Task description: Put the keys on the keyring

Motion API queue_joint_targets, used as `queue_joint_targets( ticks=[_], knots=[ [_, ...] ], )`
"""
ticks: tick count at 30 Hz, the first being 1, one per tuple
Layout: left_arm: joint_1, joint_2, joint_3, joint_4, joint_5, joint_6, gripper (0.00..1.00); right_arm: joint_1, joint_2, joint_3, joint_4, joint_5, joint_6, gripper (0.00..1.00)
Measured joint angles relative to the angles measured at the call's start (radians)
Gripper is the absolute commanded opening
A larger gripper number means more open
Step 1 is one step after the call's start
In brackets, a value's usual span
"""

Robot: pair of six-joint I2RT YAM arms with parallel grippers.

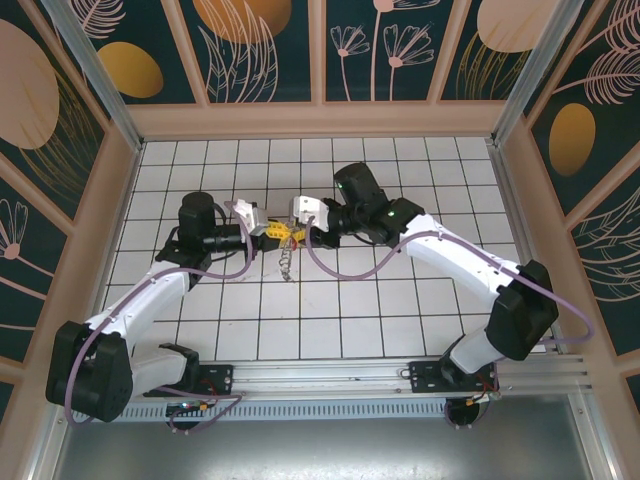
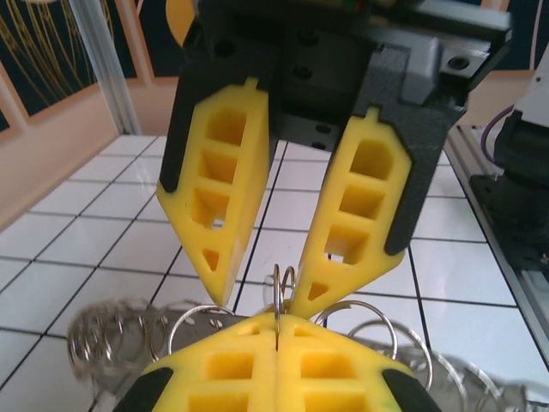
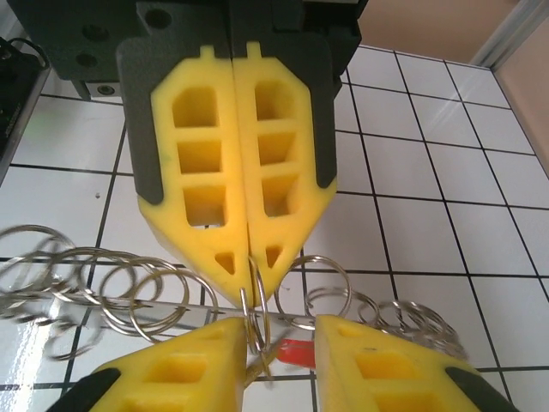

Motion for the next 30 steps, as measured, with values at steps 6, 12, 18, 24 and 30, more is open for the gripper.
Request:
queue_joint_targets(
  ticks=[6, 12, 18, 24, 30],
  knots=[
    [-0.001, 0.0, -0.011, 0.091, 0.05, -0.038, 0.0, -0.015, -0.021, -0.011, -0.019, -0.029, 0.003, 0.36],
    [-0.001, 0.002, -0.011, 0.137, 0.072, -0.058, 0.0, -0.056, -0.066, -0.027, -0.035, -0.072, 0.003, 0.37],
    [-0.001, 0.011, -0.011, 0.139, 0.08, -0.058, 0.0, -0.061, -0.106, -0.033, -0.023, -0.095, 0.027, 0.32],
    [-0.001, 0.013, -0.011, 0.139, 0.088, -0.058, 0.0, -0.053, -0.092, -0.038, 0.001, -0.114, 0.059, 0.06],
    [-0.001, 0.011, -0.026, 0.142, 0.089, -0.058, 0.0, -0.047, -0.043, -0.038, 0.036, -0.115, 0.103, 0.0]
  ],
)
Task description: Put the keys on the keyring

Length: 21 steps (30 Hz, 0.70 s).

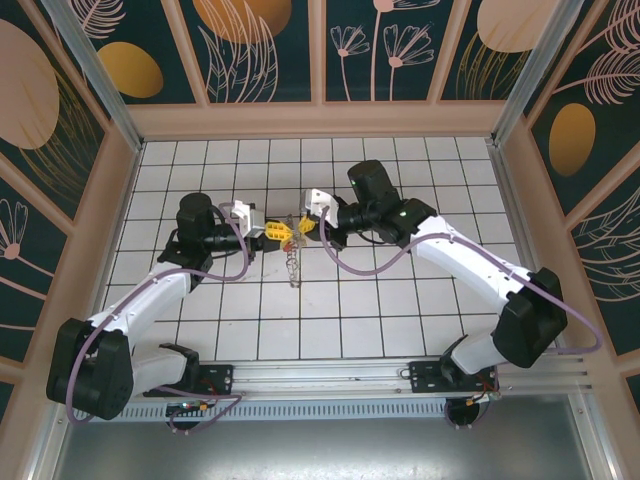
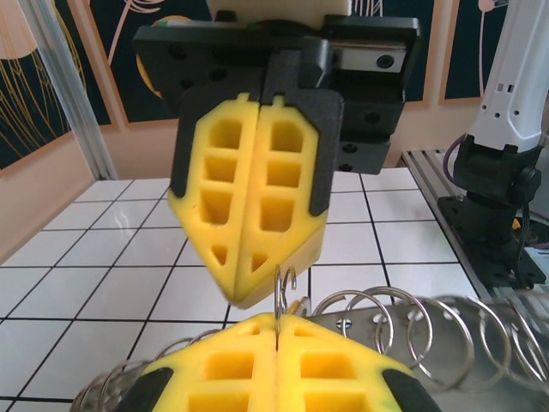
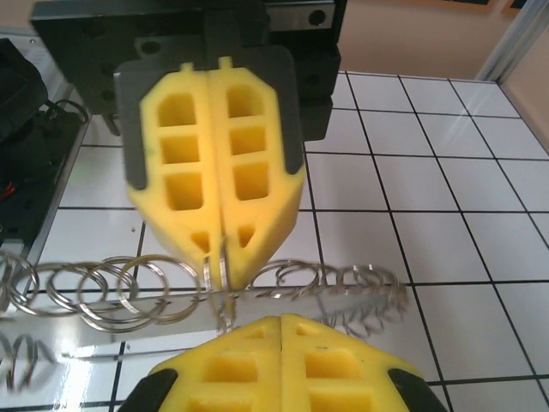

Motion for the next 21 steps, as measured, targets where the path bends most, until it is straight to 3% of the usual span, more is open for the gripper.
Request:
queue_joint_targets(
  ticks=[5, 12, 21],
  knots=[
    [0.0, -0.001, -0.021, 0.034, -0.001, -0.01, 0.0, 0.016, 0.021, -0.002, 0.027, 0.004, 0.022, 0.0],
    [-0.002, -0.003, -0.052, 0.091, 0.001, -0.05, 0.0, 0.021, 0.014, -0.027, 0.066, 0.04, 0.021, 0.24],
    [-0.013, -0.014, -0.056, 0.114, 0.011, -0.053, 0.0, -0.018, -0.094, -0.066, -0.009, 0.038, -0.029, 0.32]
  ],
)
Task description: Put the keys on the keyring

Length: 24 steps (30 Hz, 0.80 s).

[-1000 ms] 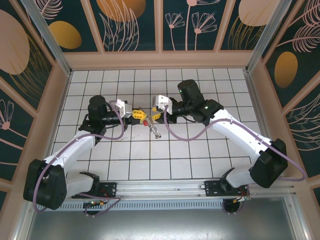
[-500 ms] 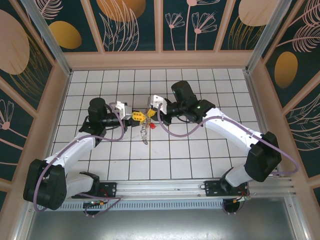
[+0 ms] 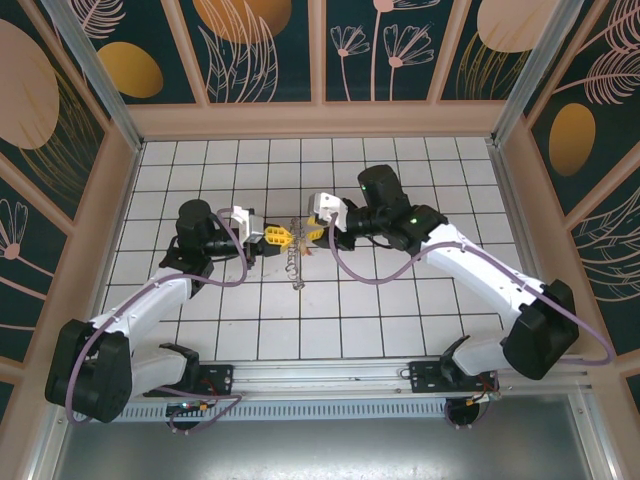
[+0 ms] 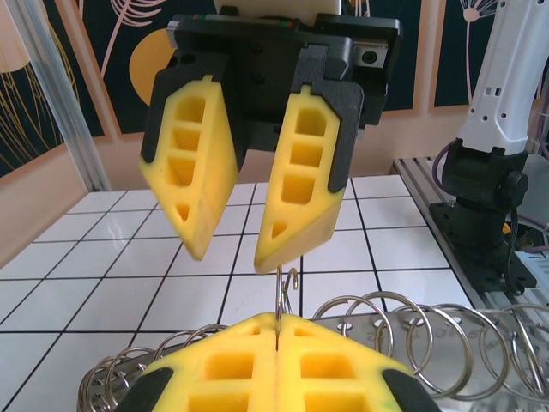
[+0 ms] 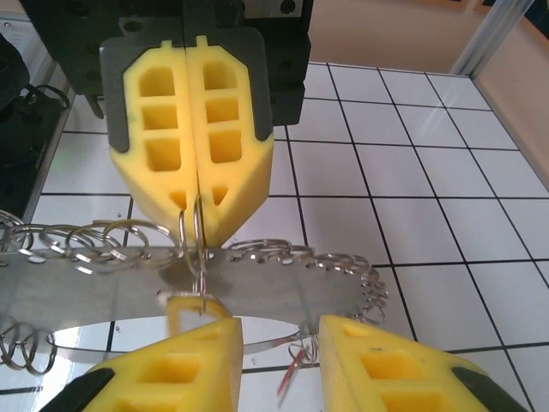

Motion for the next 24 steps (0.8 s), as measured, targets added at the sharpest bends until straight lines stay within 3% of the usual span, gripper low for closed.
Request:
queue_joint_targets(
  ticks=[3, 8, 12, 16, 24],
  knots=[
    [0.0, -0.001, 0.0, 0.003, 0.0, 0.0, 0.0, -0.003, -0.01, 0.0, -0.012, -0.027, -0.008, 0.37],
    [0.0, -0.001, 0.0, 0.003, 0.002, 0.0, 0.0, -0.003, -0.009, 0.0, -0.018, -0.072, -0.008, 0.36],
    [0.0, -0.003, 0.0, 0.003, 0.003, 0.0, 0.0, -0.003, 0.009, 0.001, -0.019, -0.109, -0.003, 0.24],
    [0.0, -0.008, 0.0, 0.002, 0.002, 0.001, 0.0, 0.002, 0.048, 0.007, -0.021, -0.132, -0.004, 0.23],
    [-0.002, -0.009, 0.0, 0.002, 0.004, 0.001, 0.0, 0.016, 0.072, 0.008, -0.019, -0.15, -0.001, 0.0]
  ],
)
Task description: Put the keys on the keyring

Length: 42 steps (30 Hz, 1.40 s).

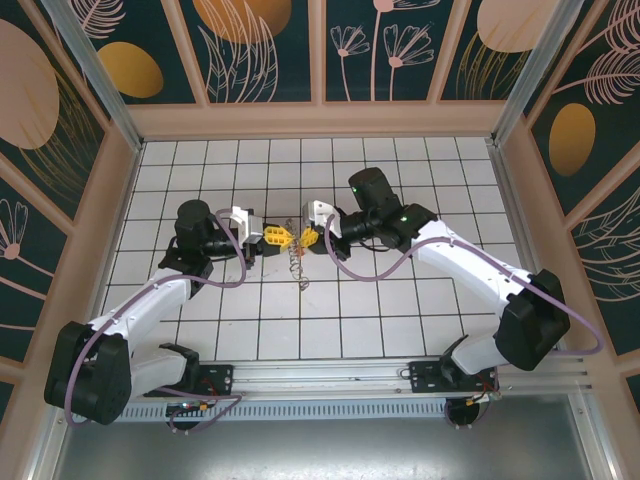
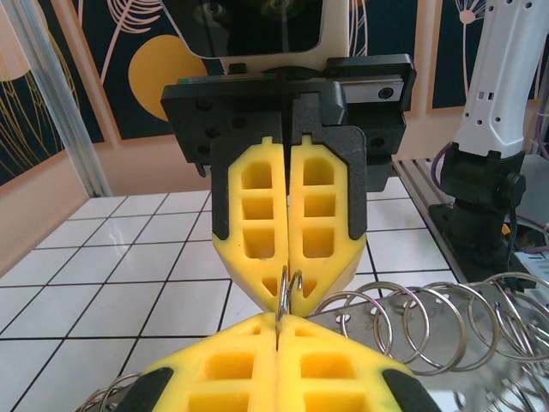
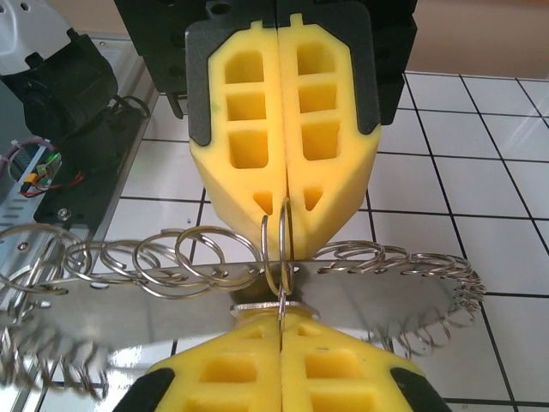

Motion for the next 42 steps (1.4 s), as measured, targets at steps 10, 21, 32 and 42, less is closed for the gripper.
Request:
queue_joint_targets(
  ticks=[10, 21, 32, 42],
  knots=[
    [-0.005, 0.002, 0.0, -0.034, -0.005, 0.034, 0.0, -0.003, 0.071, 0.053, -0.064, -0.046, -0.003, 0.0],
    [-0.041, 0.028, 0.017, -0.051, -0.022, 0.074, 0.0, -0.012, 0.085, 0.052, -0.06, -0.033, 0.02, 0.2],
    [-0.078, 0.041, 0.024, -0.023, -0.003, 0.055, 0.0, -0.009, -0.153, -0.092, 0.011, 0.073, -0.041, 0.28],
    [-0.078, 0.042, 0.031, -0.018, -0.003, 0.052, 0.0, -0.009, -0.188, -0.104, 0.031, 0.072, -0.071, 0.31]
  ],
)
